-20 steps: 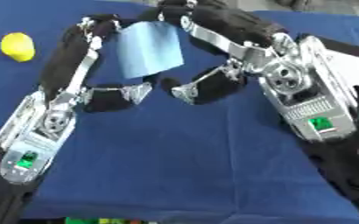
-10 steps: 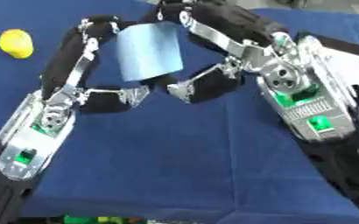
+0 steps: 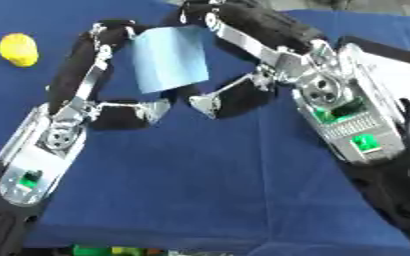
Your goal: Pick up the objects with one hand, pass them to the other hand, and then place them into the box on the other side of the table.
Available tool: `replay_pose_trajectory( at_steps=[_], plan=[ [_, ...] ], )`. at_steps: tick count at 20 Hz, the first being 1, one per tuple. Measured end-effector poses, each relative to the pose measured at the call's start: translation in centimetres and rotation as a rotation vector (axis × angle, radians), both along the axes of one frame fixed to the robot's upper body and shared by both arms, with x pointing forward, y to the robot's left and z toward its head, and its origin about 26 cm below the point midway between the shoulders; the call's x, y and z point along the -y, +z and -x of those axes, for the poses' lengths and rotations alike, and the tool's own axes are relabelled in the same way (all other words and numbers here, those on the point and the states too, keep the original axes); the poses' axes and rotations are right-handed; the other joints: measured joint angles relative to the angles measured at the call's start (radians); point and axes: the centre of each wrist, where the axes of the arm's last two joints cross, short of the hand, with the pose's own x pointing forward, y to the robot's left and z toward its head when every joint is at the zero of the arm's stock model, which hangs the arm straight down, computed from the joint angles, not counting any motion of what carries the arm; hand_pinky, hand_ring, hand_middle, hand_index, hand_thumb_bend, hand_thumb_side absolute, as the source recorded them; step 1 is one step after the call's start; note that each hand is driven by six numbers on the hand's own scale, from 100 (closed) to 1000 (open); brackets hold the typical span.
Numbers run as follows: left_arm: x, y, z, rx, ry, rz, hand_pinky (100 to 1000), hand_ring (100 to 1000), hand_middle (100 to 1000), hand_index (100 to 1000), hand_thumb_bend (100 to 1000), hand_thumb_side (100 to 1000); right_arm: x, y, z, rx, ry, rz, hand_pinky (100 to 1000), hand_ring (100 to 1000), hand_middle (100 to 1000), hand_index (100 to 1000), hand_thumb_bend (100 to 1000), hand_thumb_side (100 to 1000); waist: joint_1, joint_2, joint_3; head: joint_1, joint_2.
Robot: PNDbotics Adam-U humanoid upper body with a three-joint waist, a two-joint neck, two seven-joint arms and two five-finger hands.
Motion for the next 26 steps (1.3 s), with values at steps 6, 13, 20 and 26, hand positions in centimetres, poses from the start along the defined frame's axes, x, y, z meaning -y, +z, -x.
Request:
replay_pose_trajectory(
  at_steps=[6,13,20,26],
  plan=[
    [-0.2,-0.7,-0.9,-0.055,0.108,-0.068,791,685,707,906,448,493,0.3,-0.4,-0.5,-0.033,0.001,-0.027,849,821,588,587,100,100,0.003,0.0,0.0,0.0,0.0],
    [-0.7,-1.2,-1.3,-0.139,0.242,-0.136,805,719,741,931,520,525,0.5,-0.3,-0.5,-0.035,0.016,-0.037,848,818,582,578,100,100,0.005,0.0,-0.002,0.0,0.0],
    [-1.1,-1.6,-1.2,-0.232,0.331,-0.163,804,712,733,920,448,537,1.2,-0.2,-0.8,-0.04,0.012,-0.072,852,828,585,584,100,100,0.008,0.0,-0.006,-0.002,-0.002],
    [-4.7,-2.8,-1.2,-0.311,0.47,-0.103,800,694,711,870,287,558,4.1,0.1,-1.7,-0.056,-0.07,-0.188,863,853,600,604,100,100,0.023,0.002,-0.012,-0.028,-0.009]
  ],
)
